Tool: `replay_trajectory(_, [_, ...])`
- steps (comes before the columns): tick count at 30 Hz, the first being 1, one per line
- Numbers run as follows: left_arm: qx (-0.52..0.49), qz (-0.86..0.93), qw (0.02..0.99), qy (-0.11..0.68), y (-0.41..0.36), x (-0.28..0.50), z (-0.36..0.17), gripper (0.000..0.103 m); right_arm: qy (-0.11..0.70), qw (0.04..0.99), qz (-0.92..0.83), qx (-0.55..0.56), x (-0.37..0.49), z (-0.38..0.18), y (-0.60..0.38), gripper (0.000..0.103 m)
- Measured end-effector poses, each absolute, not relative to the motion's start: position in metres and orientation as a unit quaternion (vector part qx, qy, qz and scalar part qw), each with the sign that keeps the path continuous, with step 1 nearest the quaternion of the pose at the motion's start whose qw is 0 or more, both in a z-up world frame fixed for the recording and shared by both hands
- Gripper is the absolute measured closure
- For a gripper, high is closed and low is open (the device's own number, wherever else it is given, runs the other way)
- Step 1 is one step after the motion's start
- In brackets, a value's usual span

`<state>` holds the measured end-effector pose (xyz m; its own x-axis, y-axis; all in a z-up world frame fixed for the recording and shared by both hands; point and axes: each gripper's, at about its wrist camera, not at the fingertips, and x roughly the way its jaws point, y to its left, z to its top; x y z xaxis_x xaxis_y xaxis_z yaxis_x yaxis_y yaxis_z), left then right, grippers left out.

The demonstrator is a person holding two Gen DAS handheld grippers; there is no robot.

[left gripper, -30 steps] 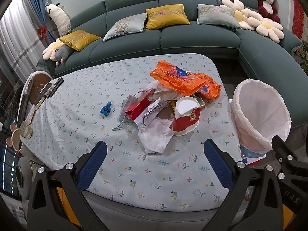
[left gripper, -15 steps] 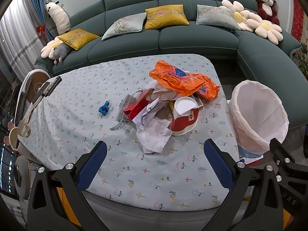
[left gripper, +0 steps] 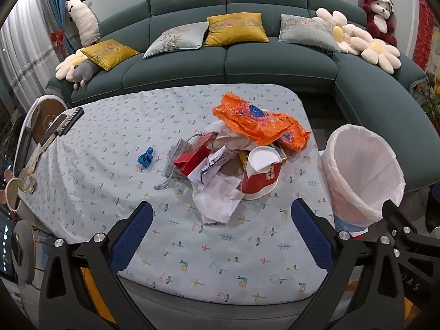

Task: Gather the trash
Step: 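Grasp the red-and-white paper cup with right tool while left grasps white paper strip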

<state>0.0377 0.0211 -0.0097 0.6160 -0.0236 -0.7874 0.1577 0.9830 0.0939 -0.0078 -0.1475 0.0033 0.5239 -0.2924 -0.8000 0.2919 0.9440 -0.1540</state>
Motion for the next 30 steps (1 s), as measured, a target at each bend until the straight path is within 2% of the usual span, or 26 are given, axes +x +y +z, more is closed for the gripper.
replay_trajectory(14, [0.067, -0.082, 0.9, 0.424, 0.054, 0.065, -0.023, 0.007, 0.461, 0.872, -0.164, 0.01, 0.015, -0.003, -0.131, 0.007])
replay_trajectory(30, [0.02, -0.043, 0.878, 0.477, 0.132, 0.115, -0.07, 0.007, 0.493, 0.864, -0.1, 0.011, 0.092, -0.042, -0.054, 0.009])
